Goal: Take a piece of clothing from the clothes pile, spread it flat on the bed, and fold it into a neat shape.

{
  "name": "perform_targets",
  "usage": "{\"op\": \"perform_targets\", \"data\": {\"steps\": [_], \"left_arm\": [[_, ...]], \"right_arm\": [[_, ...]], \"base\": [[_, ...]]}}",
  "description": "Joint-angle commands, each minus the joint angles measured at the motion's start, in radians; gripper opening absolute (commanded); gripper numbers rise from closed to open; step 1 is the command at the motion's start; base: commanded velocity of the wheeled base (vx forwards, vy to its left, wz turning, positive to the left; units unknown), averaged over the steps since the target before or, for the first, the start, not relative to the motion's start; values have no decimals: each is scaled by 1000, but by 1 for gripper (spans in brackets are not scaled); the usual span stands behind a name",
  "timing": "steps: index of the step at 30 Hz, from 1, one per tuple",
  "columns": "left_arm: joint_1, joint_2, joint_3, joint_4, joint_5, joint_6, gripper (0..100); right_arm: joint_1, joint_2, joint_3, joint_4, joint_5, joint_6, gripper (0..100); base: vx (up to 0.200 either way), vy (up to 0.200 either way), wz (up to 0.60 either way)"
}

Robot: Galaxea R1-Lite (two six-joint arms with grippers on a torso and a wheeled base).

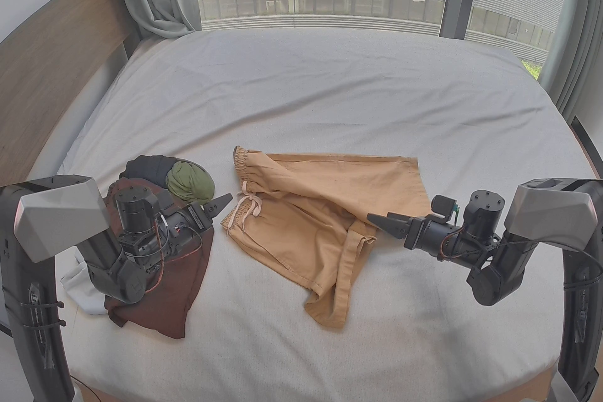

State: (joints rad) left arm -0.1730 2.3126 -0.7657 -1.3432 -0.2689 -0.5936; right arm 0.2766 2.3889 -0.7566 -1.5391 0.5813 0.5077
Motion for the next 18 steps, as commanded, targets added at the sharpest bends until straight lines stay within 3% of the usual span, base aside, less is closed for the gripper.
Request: {"op": "perform_targets", "data": {"steps": [1,18], "left_arm": [[12,-13,17,-8,-1,11,100],[15,-2,11,-16,-3,14,100]], "right_arm": [[19,52,11,-1,-6,-11,100],[52,111,19,11,-4,-12,100]], "base": [[0,0,0],[0,0,0]]}}
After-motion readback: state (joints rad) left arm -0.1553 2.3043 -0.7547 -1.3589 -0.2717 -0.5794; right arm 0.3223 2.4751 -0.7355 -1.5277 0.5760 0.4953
